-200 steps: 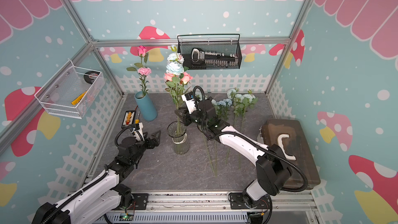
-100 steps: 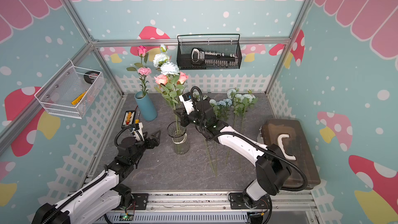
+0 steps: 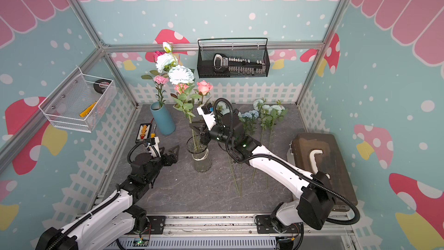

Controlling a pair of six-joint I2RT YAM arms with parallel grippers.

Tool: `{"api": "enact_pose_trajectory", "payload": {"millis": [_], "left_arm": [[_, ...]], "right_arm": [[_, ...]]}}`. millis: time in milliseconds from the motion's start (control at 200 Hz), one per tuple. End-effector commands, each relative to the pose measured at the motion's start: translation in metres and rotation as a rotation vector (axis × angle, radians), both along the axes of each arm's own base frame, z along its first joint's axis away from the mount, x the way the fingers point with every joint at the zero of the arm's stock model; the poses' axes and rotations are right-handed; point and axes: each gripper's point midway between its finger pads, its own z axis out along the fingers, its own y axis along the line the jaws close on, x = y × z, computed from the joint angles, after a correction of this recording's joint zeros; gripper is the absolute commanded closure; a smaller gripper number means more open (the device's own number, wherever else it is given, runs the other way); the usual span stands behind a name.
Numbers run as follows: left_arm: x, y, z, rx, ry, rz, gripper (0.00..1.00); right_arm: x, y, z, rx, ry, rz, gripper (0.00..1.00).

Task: Pick out blue flowers from the vase
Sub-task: Pick up the flower from the vase.

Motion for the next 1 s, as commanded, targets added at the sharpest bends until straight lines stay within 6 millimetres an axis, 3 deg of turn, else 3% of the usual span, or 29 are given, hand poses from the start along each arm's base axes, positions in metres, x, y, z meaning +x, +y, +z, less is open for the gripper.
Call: {"api": "enact_pose_trajectory", "payload": {"millis": [0,170,475,625,996], "left_arm": [[0.002,0.001,0.011,-0.022,-0.034,0.006,0.08],[0.002,0.001,0.011,-0.023,-0.033,0.005,0.08],[0.001,0.001,0.012,-0.022,-0.037,0.004,0.08],[0.001,0.001,0.011,-0.024,-0.036,0.004,0.08],[-0.003,0.003,0.013,-0.028,-0.047,0.005,0.08]], "right_arm": [[-0.011,-0.005,0.008,0.011,-0.047,0.005,0.99],[-0.021,-0.007,0.011,0.0,-0.071,0.034,0.99],[-0.029,-0.011,-0.015,-0.052,-0.074,0.047,0.99],[-0.036,-0.015,-0.012,-0.032,-0.096,0.051,0.99],[-0.032,-0.009,-0.028,-0.035,-0.09,0.043,0.97]]}}
